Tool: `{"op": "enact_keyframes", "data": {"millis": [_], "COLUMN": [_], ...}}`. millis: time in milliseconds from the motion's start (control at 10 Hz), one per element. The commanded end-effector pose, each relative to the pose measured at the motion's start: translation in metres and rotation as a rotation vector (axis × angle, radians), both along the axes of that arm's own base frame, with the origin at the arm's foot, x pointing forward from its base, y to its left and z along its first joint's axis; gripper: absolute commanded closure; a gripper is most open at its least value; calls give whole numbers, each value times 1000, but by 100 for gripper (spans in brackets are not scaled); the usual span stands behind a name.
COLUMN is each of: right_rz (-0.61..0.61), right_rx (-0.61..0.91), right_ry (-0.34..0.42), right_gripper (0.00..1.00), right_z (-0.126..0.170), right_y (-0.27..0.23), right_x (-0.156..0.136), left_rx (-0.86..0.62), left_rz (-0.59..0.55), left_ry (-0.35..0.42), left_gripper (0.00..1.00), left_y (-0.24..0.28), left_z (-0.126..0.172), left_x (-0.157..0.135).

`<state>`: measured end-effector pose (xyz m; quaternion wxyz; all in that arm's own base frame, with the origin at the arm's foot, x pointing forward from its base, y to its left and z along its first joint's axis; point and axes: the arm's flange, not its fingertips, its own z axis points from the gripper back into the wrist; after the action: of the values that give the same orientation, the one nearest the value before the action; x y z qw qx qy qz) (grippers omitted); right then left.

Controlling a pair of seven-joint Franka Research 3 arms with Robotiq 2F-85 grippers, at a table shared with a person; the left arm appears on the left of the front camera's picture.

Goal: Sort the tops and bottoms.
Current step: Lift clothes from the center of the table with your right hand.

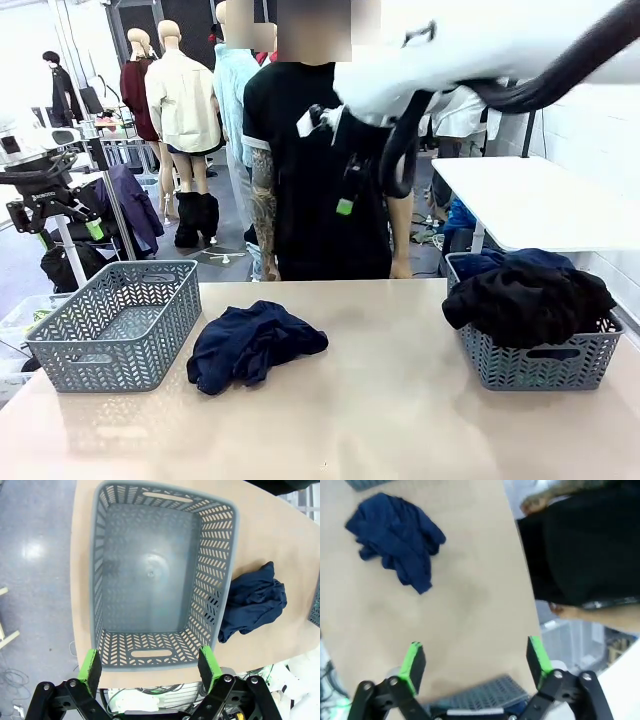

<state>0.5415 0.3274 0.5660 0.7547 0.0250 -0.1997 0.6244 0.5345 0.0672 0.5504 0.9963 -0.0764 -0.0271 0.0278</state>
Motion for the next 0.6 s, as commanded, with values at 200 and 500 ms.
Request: {"op": "enact_keyframes", "data": {"millis": [200, 500], "right_rz": [193, 91], "right_rx": [-127, -11], "right_ry": [262, 91], "right_gripper": [0, 0], "right_z": [-62, -47], "right_y": [31, 25], "right_x": [18, 14], "left_rx": [1, 1], "left_rz": [19, 19], "left_ry": [1, 1], "left_gripper": [0, 0], "left_y": [0, 0], "left_z": [2, 2], "left_x": [-1, -1]}}
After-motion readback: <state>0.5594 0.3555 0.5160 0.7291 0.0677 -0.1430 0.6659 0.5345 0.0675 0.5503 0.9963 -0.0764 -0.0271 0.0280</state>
